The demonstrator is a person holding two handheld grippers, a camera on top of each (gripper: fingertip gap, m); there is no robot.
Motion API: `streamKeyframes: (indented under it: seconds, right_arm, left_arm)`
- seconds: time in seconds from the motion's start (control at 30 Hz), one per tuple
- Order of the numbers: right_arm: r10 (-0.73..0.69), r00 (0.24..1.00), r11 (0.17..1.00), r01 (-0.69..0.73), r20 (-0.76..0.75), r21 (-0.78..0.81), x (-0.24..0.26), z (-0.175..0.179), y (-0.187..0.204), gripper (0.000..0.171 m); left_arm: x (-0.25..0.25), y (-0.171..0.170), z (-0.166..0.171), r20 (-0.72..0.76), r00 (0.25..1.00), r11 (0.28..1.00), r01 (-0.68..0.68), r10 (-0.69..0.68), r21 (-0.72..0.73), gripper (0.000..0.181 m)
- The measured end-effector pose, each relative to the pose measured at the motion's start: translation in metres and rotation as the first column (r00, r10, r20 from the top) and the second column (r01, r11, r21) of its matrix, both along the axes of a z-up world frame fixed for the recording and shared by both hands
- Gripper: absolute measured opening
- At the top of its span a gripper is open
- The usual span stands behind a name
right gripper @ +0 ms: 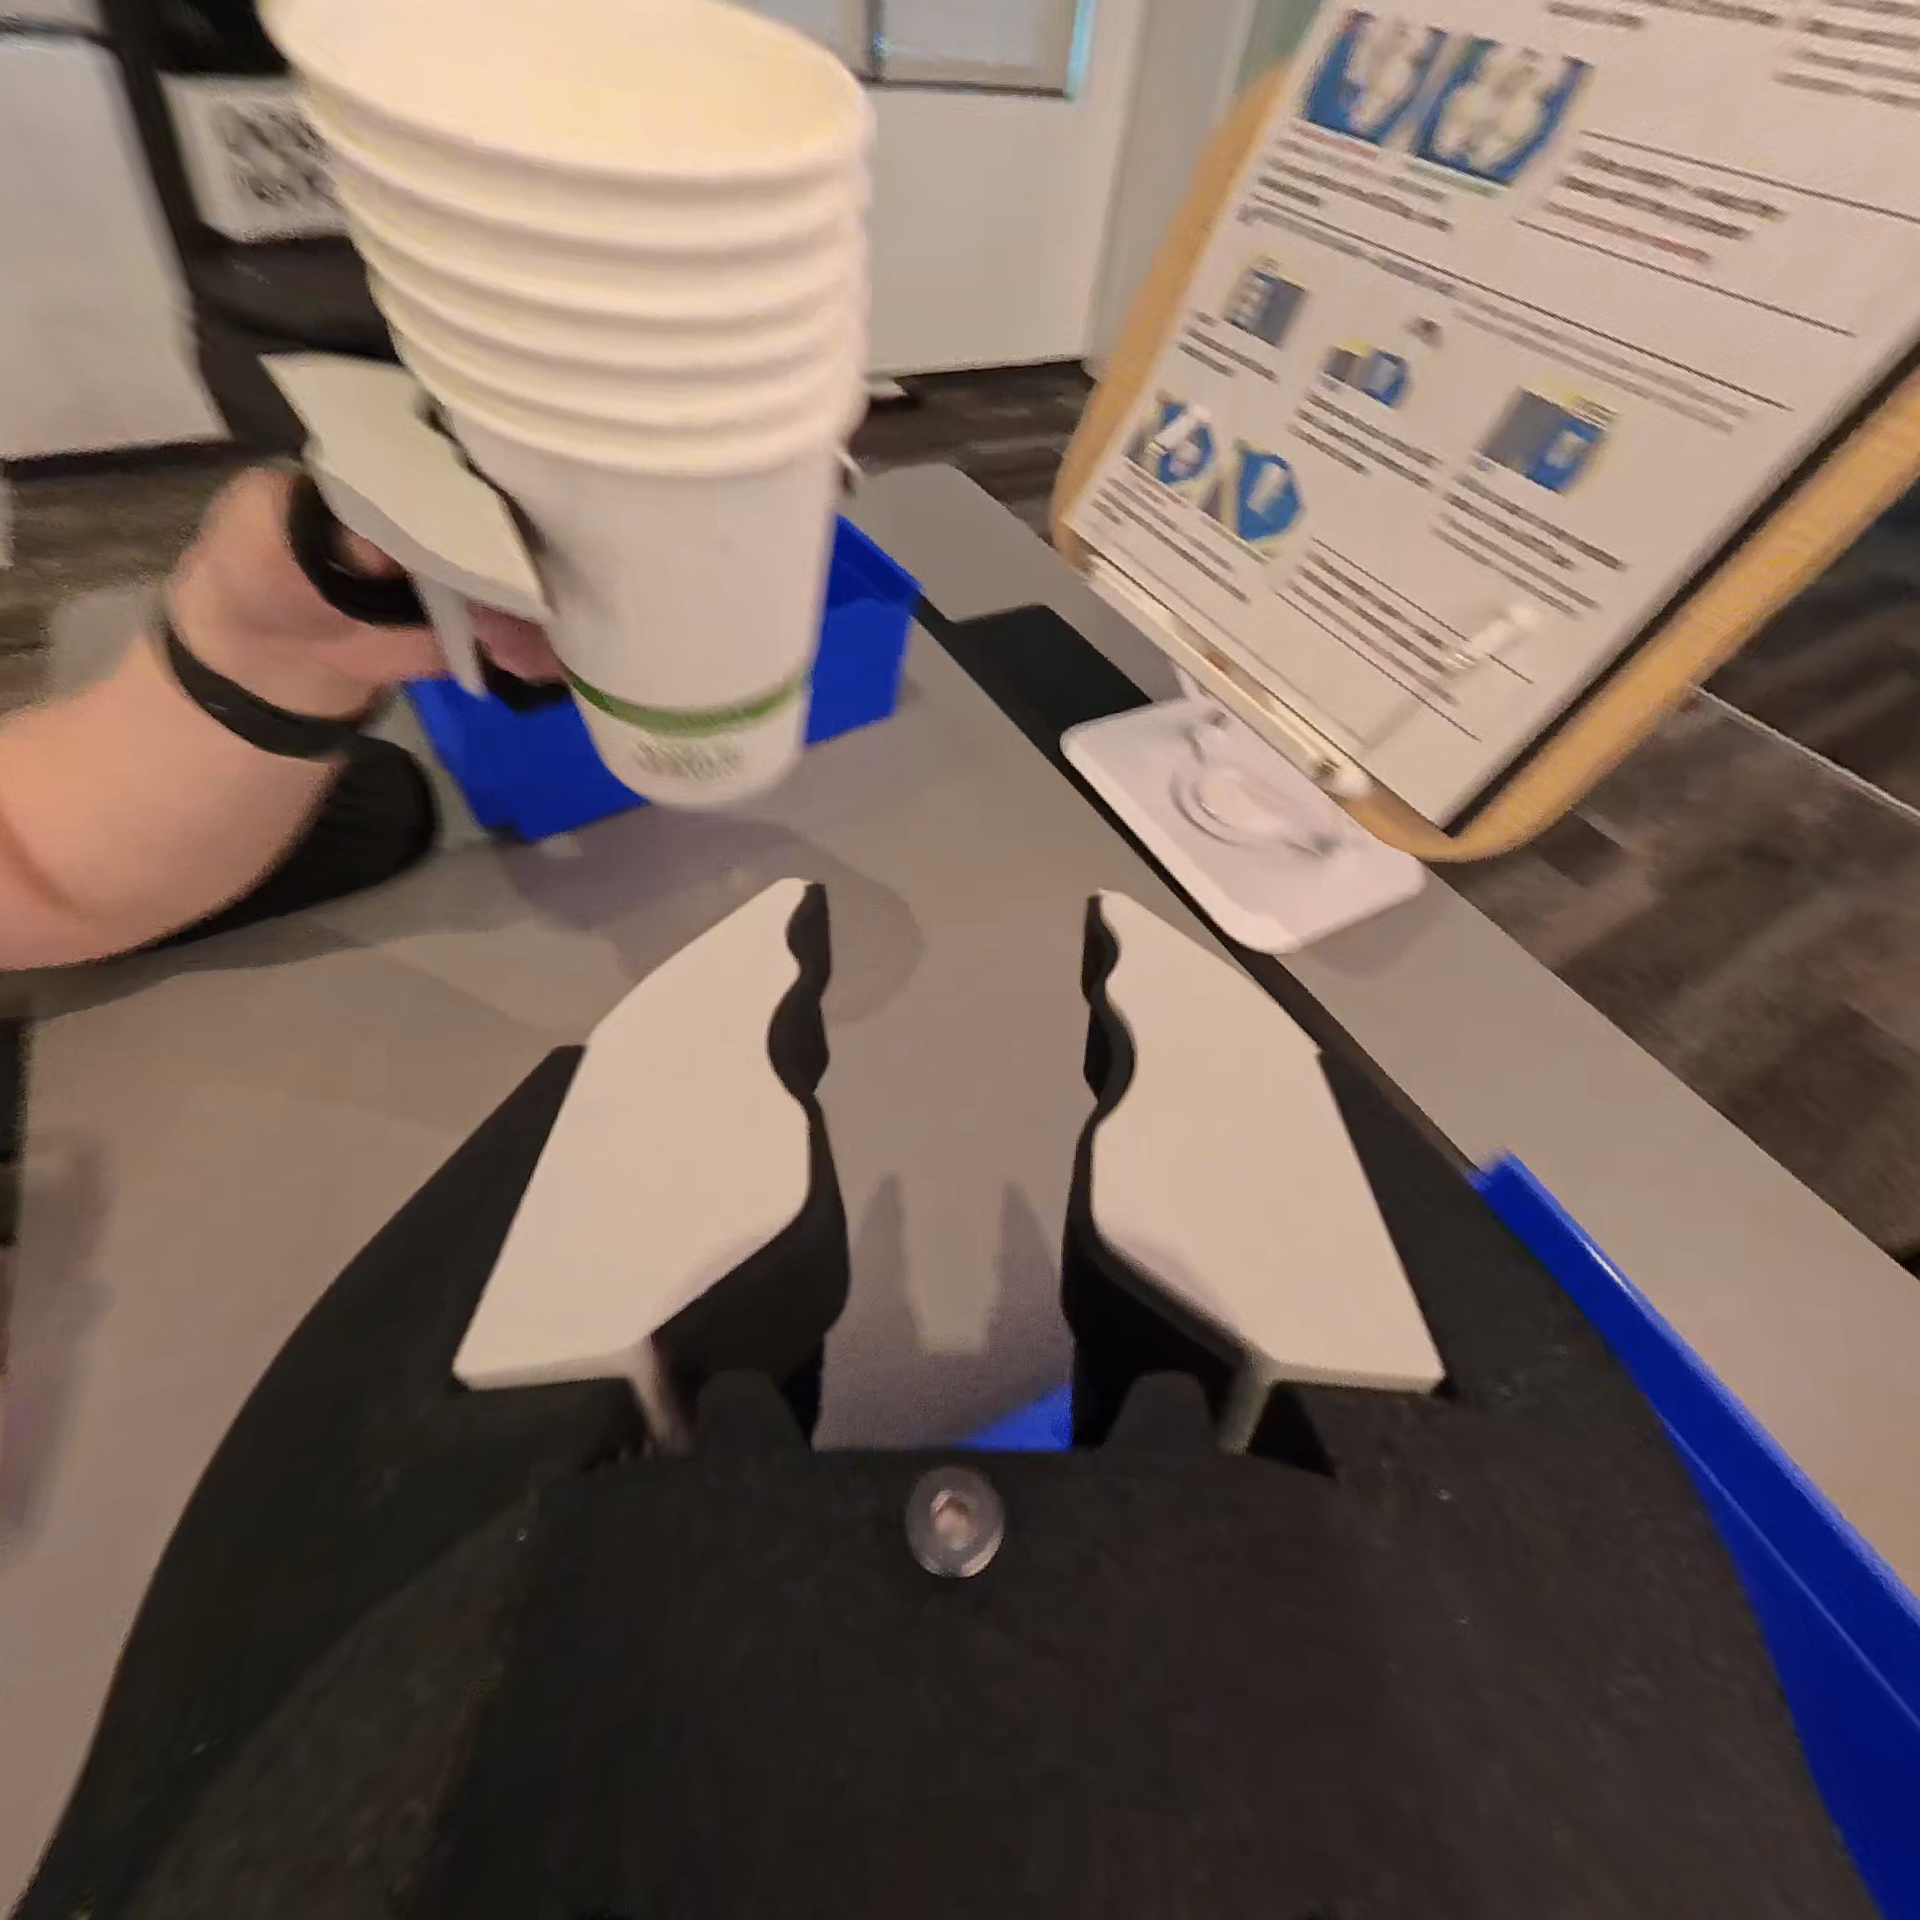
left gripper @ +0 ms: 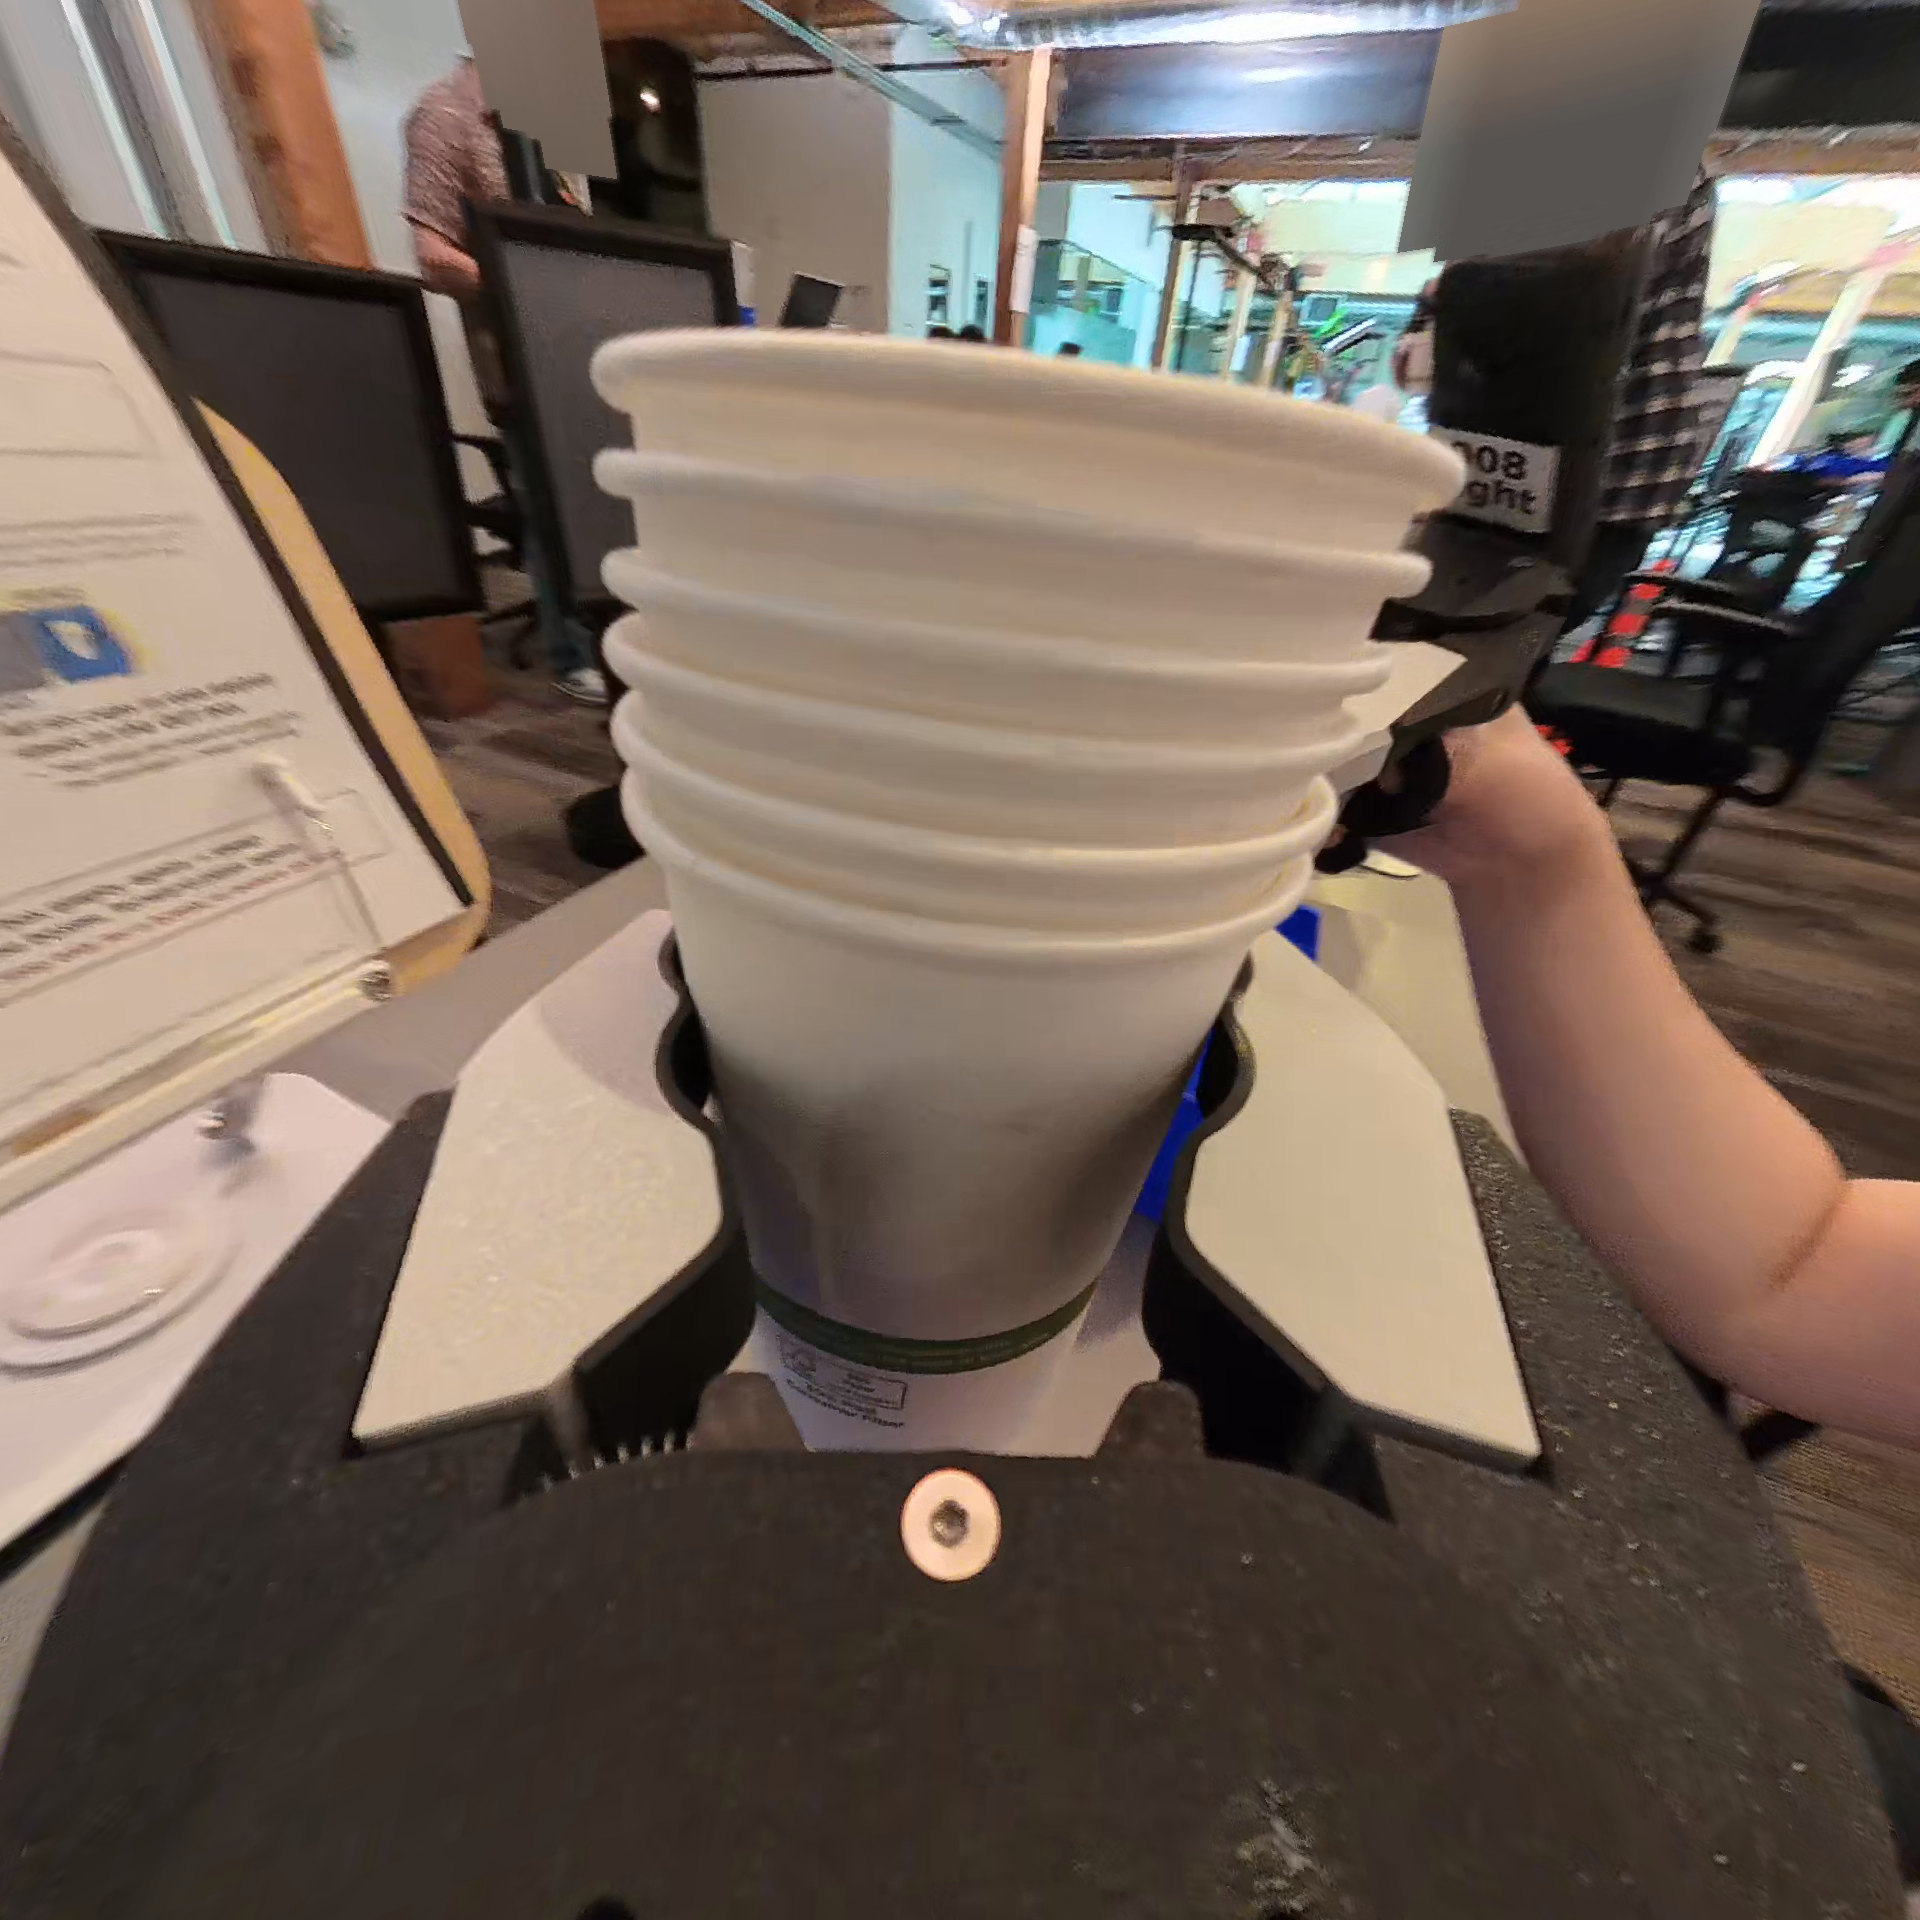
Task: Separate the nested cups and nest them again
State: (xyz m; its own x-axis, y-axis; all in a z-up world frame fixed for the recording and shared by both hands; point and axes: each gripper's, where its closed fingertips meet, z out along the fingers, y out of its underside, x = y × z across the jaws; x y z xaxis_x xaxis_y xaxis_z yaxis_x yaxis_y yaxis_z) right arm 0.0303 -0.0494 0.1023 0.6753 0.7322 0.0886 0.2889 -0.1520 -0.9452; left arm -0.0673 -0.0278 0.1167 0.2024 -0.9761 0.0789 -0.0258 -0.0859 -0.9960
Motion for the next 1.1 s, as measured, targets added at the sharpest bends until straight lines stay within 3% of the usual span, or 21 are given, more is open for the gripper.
streamKeyframes:
  seconds: [0.17,0.33,0.5,0.63,1.1]
  right_arm:
    - [0.289,0.938,0.952,-0.303,-0.192,-0.043,-0.055,-0.001,-0.018,0.066]
    - [0.322,0.934,0.941,-0.333,-0.152,-0.055,-0.071,-0.021,-0.011,0.067]
    - [0.426,0.861,0.899,-0.436,-0.278,0.028,-0.089,-0.004,-0.023,0.063]
    - [0.415,0.862,0.906,-0.421,-0.292,0.044,-0.094,-0.005,-0.018,0.050]
    - [0.389,0.875,0.916,-0.399,-0.288,0.025,-0.093,-0.009,-0.014,0.048]
  left_arm:
    - [0.008,-0.011,-0.017,0.013,0.993,0.988,0.114,-0.114,-0.106,0.094]
    - [0.006,-0.020,-0.016,0.010,0.988,0.981,0.156,-0.156,-0.114,0.094]
    - [0.005,-0.035,-0.010,0.049,0.966,0.953,0.257,-0.252,-0.162,0.095]
    - [0.007,-0.034,-0.015,0.034,0.967,0.956,0.255,-0.253,-0.147,0.095]
    - [0.005,-0.034,-0.027,-0.060,0.971,0.969,0.227,-0.233,-0.095,0.096]
